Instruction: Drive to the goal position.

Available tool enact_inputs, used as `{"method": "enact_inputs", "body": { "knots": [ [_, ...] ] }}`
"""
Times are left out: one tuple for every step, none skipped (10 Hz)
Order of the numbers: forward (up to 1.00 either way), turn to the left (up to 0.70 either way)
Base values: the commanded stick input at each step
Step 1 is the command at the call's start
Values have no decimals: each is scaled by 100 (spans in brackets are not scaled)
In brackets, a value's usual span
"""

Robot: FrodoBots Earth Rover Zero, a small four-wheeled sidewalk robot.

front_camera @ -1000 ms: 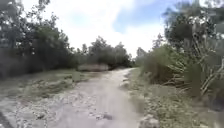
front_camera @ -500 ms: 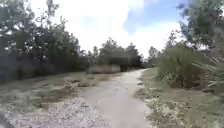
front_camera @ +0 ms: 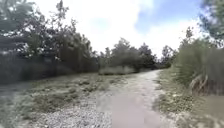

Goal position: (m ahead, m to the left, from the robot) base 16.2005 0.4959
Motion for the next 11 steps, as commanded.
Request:
{"method": "enact_inputs", "body": {
  "knots": [
    [100, 27],
    [100, 27],
    [100, 27],
    [100, 9],
    [100, 0],
    [100, 0],
    [100, 0],
    [100, 0],
    [100, 0],
    [100, 0],
    [100, 0]
  ]
}}
